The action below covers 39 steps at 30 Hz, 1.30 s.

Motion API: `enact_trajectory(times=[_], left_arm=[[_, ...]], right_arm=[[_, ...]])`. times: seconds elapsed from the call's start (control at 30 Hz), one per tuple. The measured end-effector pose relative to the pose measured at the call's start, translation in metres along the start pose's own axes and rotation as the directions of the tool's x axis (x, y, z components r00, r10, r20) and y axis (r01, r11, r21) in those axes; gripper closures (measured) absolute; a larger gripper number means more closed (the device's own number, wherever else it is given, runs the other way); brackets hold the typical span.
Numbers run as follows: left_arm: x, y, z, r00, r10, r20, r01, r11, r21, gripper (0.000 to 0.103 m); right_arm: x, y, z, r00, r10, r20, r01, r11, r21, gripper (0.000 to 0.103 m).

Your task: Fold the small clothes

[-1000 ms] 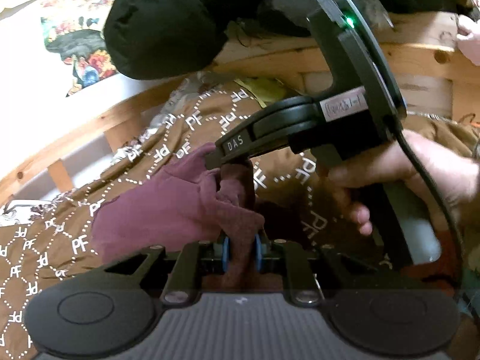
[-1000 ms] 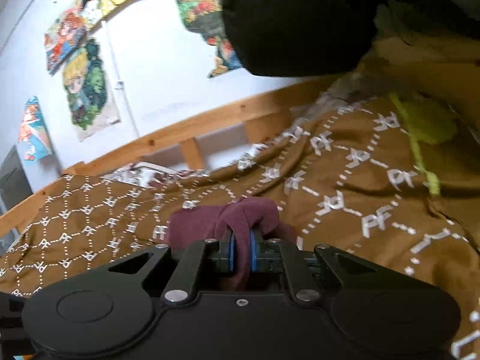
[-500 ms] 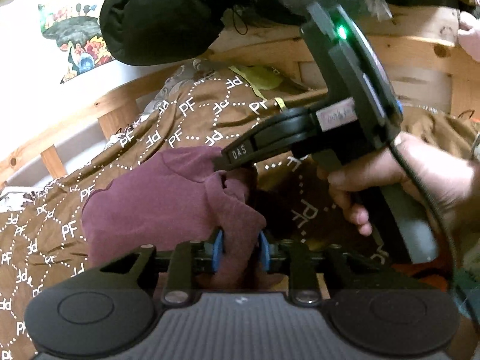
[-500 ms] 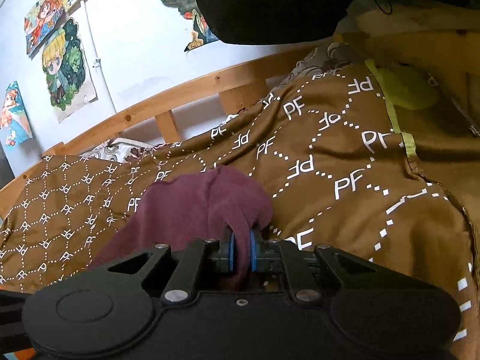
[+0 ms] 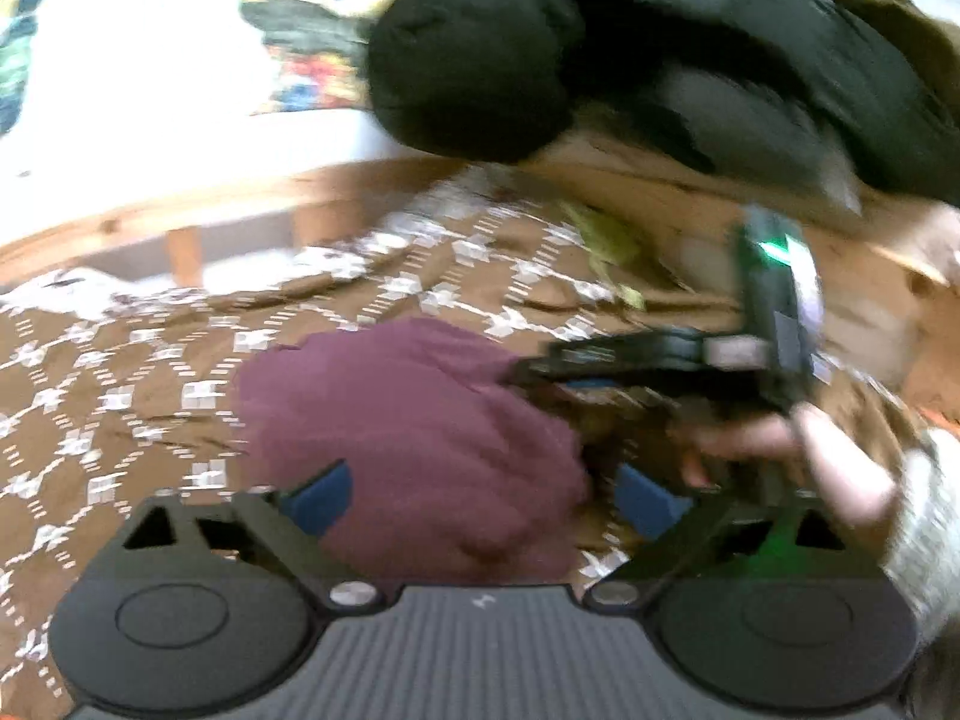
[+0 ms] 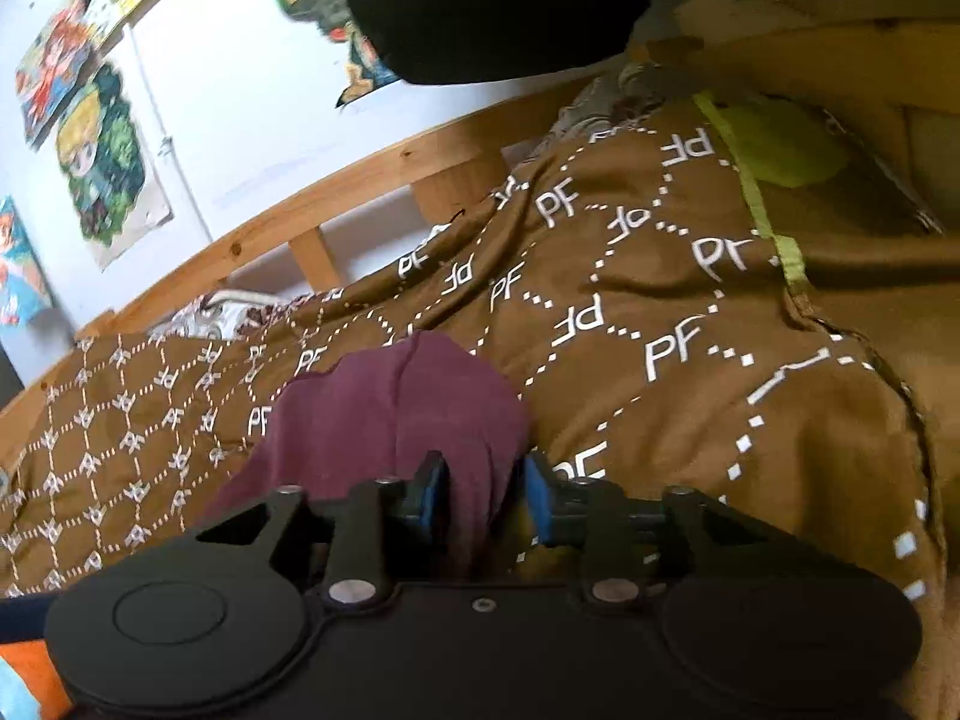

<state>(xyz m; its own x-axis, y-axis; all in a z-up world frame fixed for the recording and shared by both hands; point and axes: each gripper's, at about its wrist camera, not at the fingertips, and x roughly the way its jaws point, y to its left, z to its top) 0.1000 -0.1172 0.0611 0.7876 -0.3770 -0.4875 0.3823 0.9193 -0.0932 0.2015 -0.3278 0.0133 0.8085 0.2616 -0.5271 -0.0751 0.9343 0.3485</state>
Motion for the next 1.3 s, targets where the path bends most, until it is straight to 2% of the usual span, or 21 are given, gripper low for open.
enact_trajectory(times=[0.07,0.17,0.27,0.47,0.6,0.7,0.8,0.83,0.97,1.0,1.13,1.23,1.3], left_arm=[[-0.001,0.013,0.001,0.997,0.071,0.021,-0.070,0.995,-0.064,0.001],[0.000,0.035,0.003,0.993,0.115,0.010,-0.111,0.979,-0.169,0.001],[-0.002,0.054,0.002,0.992,0.126,0.005,-0.121,0.958,-0.261,0.000],[0.005,0.087,-0.001,0.985,0.162,-0.056,-0.171,0.909,-0.381,0.000],[0.027,0.100,-0.006,0.975,0.155,-0.158,-0.206,0.896,-0.394,0.000],[0.040,0.107,-0.013,0.966,0.133,-0.220,-0.212,0.897,-0.388,0.001],[0.049,0.112,-0.022,0.952,0.112,-0.285,-0.221,0.896,-0.386,0.001],[0.051,0.113,-0.025,0.947,0.107,-0.304,-0.226,0.893,-0.390,0.001],[0.047,0.118,-0.037,0.944,0.081,-0.320,-0.217,0.883,-0.416,0.001],[0.046,0.119,-0.038,0.943,0.080,-0.322,-0.216,0.884,-0.414,0.001],[0.046,0.117,-0.040,0.933,0.114,-0.341,-0.236,0.910,-0.342,0.000],[0.048,0.113,-0.038,0.927,0.139,-0.349,-0.247,0.926,-0.284,0.000],[0.050,0.110,-0.038,0.919,0.155,-0.361,-0.257,0.933,-0.253,0.000]], right_arm=[[-0.006,0.002,0.002,1.000,0.016,0.015,-0.016,1.000,0.012,0.033],[-0.014,0.008,0.002,0.998,0.055,0.011,-0.055,0.998,-0.001,0.015],[-0.020,0.016,-0.002,0.998,0.055,-0.012,-0.056,0.997,-0.060,0.007],[-0.026,0.029,-0.015,0.999,-0.007,-0.047,0.000,0.988,-0.152,0.002],[-0.030,0.031,-0.022,0.996,-0.074,-0.054,0.065,0.985,-0.160,0.002],[-0.036,0.035,-0.028,0.993,-0.098,-0.067,0.085,0.981,-0.175,0.002],[-0.047,0.045,-0.034,0.993,-0.113,-0.039,0.103,0.972,-0.211,0.010],[-0.050,0.048,-0.037,0.993,-0.115,-0.034,0.105,0.970,-0.219,0.016],[-0.055,0.056,-0.043,0.993,-0.089,-0.072,0.072,0.975,-0.210,0.045],[-0.055,0.058,-0.044,0.993,-0.081,-0.088,0.061,0.976,-0.211,0.048],[-0.053,0.063,-0.045,0.990,-0.046,-0.135,0.018,0.979,-0.201,0.059],[-0.051,0.062,-0.045,0.985,-0.033,-0.172,-0.001,0.982,-0.191,0.075],[-0.050,0.063,-0.047,0.981,-0.031,-0.191,-0.008,0.980,-0.197,0.078]])
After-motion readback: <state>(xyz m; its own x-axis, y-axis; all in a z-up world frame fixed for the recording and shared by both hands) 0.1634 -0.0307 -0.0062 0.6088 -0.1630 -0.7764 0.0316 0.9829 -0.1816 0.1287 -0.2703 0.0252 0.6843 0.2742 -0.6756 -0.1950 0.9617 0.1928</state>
